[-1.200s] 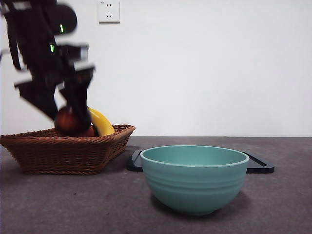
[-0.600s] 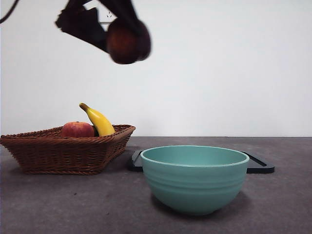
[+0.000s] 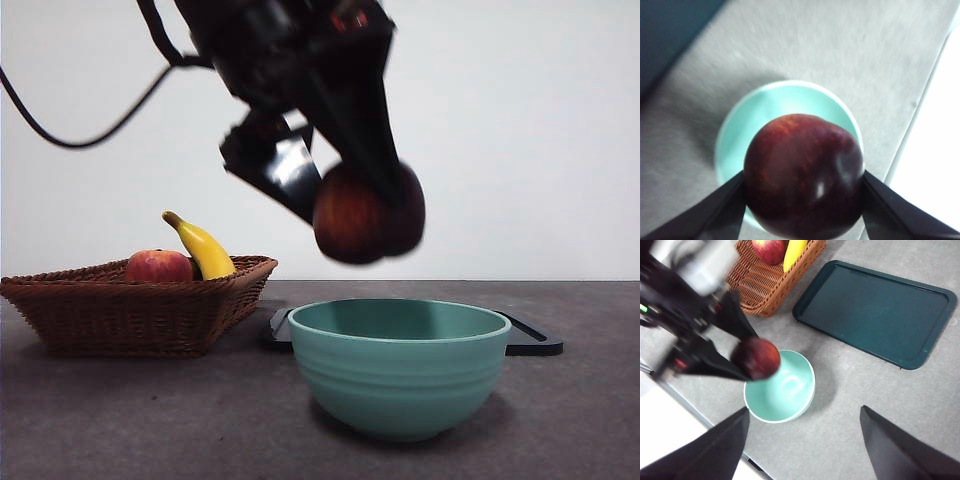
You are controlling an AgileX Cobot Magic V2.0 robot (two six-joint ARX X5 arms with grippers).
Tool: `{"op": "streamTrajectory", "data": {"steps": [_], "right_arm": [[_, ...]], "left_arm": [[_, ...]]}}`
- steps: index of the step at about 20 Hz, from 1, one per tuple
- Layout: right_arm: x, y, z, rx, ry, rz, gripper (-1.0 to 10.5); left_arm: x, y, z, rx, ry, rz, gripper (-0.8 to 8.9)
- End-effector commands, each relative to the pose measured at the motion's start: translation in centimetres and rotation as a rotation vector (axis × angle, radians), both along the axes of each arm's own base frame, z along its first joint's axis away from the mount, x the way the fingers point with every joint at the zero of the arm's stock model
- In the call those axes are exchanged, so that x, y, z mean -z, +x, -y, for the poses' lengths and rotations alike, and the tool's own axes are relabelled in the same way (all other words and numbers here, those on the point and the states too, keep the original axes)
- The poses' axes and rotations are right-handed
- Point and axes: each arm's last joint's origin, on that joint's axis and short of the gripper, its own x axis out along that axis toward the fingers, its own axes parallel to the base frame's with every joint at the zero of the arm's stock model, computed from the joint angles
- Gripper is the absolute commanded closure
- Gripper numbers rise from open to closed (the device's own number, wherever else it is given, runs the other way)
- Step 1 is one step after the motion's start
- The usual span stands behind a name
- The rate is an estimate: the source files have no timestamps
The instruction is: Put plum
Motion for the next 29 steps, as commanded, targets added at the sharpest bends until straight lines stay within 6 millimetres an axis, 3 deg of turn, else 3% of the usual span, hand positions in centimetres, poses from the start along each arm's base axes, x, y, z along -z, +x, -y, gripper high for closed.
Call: {"op": "streamTrajectory", "data": {"steps": [1, 7, 15, 18, 22, 29], "right_arm": [[-0.6, 0.0, -0.1, -0.005, 0.006, 0.017, 6.0], [-0.6, 0.0, -0.1, -0.005, 0.006, 0.016, 6.0], [-0.6, 0.0, -0.1, -0.006, 0.006, 0.017, 6.0], [-0.6, 0.0, -0.1, -0.006, 0.006, 0.016, 6.0], [-0.6, 0.0, -0.1, -0.006, 0.006, 0.017, 6.0], [-0.6, 0.0, -0.1, -0.006, 0.006, 0.017, 6.0]], "left_arm": [[1.1, 0.1, 1.5, 0.047, 0.015, 0.003, 6.02], [4.6, 0.4, 3.5, 0.073, 0.117, 0.038, 6.02], [6.6, 0.4, 4.4, 0.107, 0.165, 0.039, 5.97], [6.6, 0.2, 4.6, 0.114, 0.163, 0.041, 5.86], [6.6, -0.1, 4.8, 0.119, 0.165, 0.038, 4.62], [6.2, -0.2, 4.9, 0.12, 0.167, 0.035, 4.61]]}}
